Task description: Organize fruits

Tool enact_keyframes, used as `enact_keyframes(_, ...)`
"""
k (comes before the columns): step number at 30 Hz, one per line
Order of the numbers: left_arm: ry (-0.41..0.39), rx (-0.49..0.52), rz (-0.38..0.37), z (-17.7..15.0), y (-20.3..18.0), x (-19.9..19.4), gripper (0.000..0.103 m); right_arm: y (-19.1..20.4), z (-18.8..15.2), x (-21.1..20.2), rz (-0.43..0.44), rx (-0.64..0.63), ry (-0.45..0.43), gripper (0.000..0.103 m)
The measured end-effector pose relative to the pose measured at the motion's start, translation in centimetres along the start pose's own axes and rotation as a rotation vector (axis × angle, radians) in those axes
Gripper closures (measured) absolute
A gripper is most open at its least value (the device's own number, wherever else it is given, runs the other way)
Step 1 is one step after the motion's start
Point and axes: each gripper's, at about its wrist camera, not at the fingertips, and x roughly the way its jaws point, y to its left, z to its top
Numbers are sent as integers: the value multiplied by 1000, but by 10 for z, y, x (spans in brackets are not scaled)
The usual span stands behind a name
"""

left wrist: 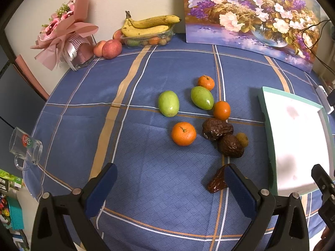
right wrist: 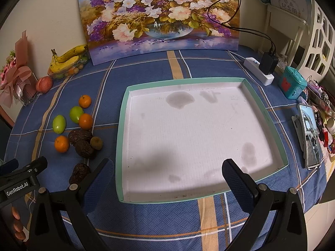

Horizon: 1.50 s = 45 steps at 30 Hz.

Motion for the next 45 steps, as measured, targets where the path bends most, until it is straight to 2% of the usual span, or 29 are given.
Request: enact_keyframes(45,-25,-22,18,2,7,-2,0,0,1,0,-2,-2,4,0)
